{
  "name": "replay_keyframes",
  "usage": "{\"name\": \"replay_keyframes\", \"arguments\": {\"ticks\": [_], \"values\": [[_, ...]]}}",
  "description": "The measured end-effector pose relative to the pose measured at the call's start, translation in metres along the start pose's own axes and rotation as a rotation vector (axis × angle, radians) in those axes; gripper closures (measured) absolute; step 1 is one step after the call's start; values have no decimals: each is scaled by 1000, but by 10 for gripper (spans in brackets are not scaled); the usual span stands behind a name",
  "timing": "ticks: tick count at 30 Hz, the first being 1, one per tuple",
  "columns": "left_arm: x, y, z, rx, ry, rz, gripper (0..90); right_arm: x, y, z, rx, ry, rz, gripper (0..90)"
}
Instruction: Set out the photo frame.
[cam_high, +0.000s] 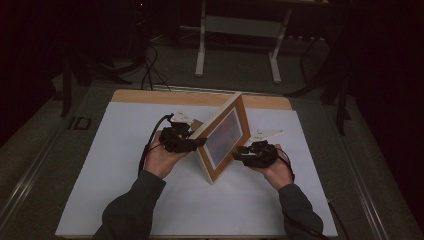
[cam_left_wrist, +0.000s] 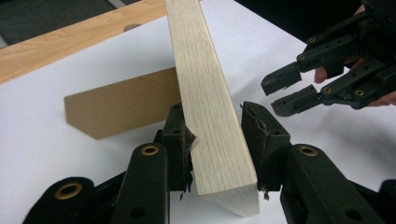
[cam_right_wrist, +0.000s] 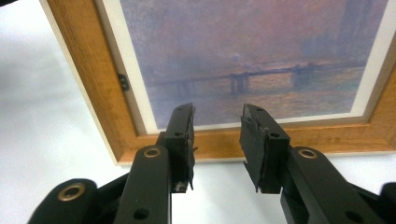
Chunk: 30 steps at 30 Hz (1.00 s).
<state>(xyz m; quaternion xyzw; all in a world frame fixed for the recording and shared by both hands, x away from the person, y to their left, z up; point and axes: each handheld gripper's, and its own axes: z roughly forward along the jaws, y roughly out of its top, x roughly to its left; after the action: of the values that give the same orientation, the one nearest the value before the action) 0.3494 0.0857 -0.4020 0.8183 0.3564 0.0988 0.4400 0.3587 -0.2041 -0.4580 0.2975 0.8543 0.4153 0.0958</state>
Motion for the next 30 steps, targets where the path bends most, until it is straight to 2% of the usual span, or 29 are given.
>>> {"name": "replay_keyframes", "arguments": {"ticks": [7, 14, 19, 25, 28, 30], "values": [[23, 7, 1, 24, -85, 58, 658, -3, 0, -1, 17, -50, -15, 625], [38, 10, 2, 28, -153, 60, 669, -8, -1, -1, 12, -60, 3, 617], [46, 12, 5, 39, -201, 83, 669, -14, 0, -3, 0, -88, 24, 602], [52, 14, 8, 38, -251, 94, 672, -26, 0, -9, -30, -130, 74, 559], [51, 12, 8, 20, -244, 86, 673, -35, 0, -14, -50, -159, 104, 552], [48, 11, 8, 19, -206, 87, 642, -41, 1, -16, -53, -191, 107, 549]]}}
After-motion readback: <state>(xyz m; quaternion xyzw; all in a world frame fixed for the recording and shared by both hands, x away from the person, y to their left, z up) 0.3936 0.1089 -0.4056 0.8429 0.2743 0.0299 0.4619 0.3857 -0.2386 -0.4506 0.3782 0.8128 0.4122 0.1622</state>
